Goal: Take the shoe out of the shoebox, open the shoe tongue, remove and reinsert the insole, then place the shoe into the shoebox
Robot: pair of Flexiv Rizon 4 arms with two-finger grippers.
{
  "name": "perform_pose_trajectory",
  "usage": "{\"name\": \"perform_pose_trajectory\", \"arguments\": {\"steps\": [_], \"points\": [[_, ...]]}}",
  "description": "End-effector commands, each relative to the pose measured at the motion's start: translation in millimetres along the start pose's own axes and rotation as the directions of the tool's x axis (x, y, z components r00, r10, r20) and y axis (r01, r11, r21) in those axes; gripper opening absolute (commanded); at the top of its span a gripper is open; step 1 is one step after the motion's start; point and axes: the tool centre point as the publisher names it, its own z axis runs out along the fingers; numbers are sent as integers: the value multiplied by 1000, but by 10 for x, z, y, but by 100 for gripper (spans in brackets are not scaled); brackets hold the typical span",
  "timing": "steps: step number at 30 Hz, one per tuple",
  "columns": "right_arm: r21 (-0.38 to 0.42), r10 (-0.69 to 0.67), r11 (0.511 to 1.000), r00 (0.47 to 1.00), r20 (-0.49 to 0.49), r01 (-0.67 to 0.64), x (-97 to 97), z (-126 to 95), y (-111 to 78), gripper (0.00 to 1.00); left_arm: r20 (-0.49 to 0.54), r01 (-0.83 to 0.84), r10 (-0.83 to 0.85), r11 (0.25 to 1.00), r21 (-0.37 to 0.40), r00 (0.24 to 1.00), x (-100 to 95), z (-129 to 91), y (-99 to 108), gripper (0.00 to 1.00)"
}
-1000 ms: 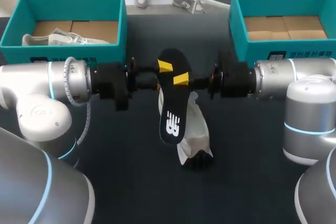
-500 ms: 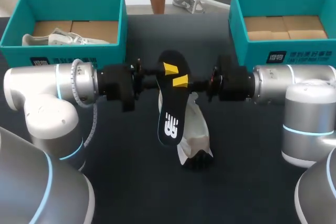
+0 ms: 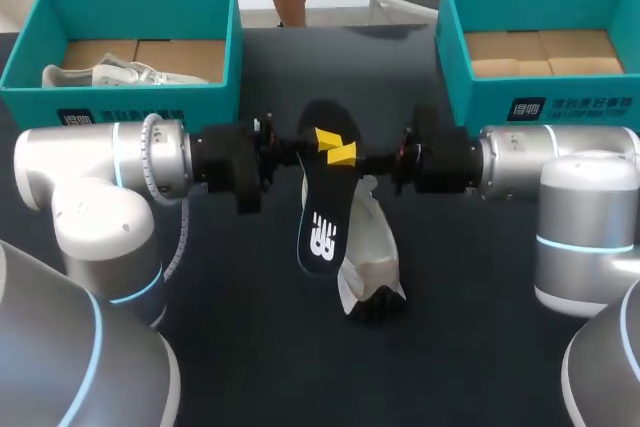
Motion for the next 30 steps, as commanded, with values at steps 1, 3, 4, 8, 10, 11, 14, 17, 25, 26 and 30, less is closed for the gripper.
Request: {"name": "perform_pose_trajectory", "arguments": {"steps": [1,3,4,8,10,11,14,17,25,26,30], "points": [[-4,0,1000,1000,1,0,1,20,-3,0,1,2,-2,1000,-4,1000,24,9,3,0],[-7,1,1000,1000,6,-1,-2,19,-3,0,1,8,-8,1000,-3,1000,26,9,4,0],[-17,-5,1000,1000,18,5,-4,10,-5,0,-1,15,-15,1000,-1,1000,27,9,4,0],[-28,-20,999,997,72,22,38,-81,-40,100,-2,55,-55,998,0,998,0,-35,-4,0],[-54,-32,998,994,104,38,40,-159,-70,100,-4,88,-88,996,3,996,-18,-70,-11,0],[-63,-30,997,993,110,37,45,-208,-88,100,-14,107,-107,994,6,994,-24,-84,-17,0],[-73,-78,993,984,161,90,88,-342,-86,100,-37,167,-166,986,16,985,-46,-130,-38,0],[-73,-156,982,962,224,176,134,-468,-76,100,-39,226,-225,973,33,974,-104,-185,-74,0],[125,-550,818,700,456,562,282,-761,-93,100,-12,347,-347,936,56,938,-156,-251,-232,0],[145,-623,758,641,450,636,311,-790,-111,100,-8,353,-353,934,57,936,-150,-251,-253,0],[208,-702,690,569,429,694,326,-788,-110,100,-8,391,-391,918,63,920,-145,-241,-375,0]]}}
